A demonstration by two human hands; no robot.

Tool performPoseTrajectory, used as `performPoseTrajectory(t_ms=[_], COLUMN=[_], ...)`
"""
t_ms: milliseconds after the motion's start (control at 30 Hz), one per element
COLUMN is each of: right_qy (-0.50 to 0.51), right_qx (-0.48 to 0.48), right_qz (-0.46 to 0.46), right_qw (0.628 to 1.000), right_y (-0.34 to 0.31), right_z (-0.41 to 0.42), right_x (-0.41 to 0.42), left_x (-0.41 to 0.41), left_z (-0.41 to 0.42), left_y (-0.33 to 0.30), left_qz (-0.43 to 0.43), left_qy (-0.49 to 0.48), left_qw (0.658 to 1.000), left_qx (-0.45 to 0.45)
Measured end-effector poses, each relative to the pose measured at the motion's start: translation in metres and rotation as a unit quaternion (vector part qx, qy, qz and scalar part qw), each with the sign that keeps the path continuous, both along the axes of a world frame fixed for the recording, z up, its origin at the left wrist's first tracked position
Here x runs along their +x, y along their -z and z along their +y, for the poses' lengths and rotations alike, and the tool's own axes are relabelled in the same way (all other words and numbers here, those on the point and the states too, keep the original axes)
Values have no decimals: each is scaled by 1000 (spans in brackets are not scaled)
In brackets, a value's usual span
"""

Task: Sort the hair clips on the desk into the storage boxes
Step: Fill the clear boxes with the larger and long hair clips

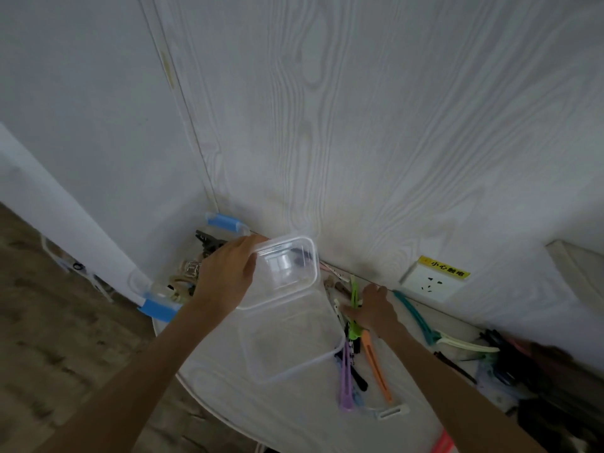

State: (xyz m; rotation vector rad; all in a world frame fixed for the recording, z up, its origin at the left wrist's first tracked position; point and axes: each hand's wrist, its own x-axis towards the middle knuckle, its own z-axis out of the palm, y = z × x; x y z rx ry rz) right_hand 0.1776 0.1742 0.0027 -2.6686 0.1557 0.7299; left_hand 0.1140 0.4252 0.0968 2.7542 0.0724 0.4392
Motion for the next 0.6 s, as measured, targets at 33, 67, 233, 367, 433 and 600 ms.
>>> performPoseTrajectory(t_ms=[33,67,233,367,433,600], right_qy=[5,4,16,124,164,240], right_qx=[8,14,102,194,239,356], right_qz=[-6,-12,3,45,62,58], right_qw=[1000,1000,995,972,955,901], right_y=[3,3,1,1,-5,-27], right_z=[2,2,-6,-18,-22,-30], right_x=[2,3,14,18,18,14], left_x=[-1,-1,4,2,0,-14], left_z=[3,4,-2,-3,0,-4], left_y=[-1,-3,-17,-14,-9,-7], left_qz=[-6,-14,4,-43,-72,-147], left_qy=[-5,-12,-67,-34,-2,60], left_qw=[1000,1000,997,998,997,985], left_qx=[4,10,-27,0,18,63])
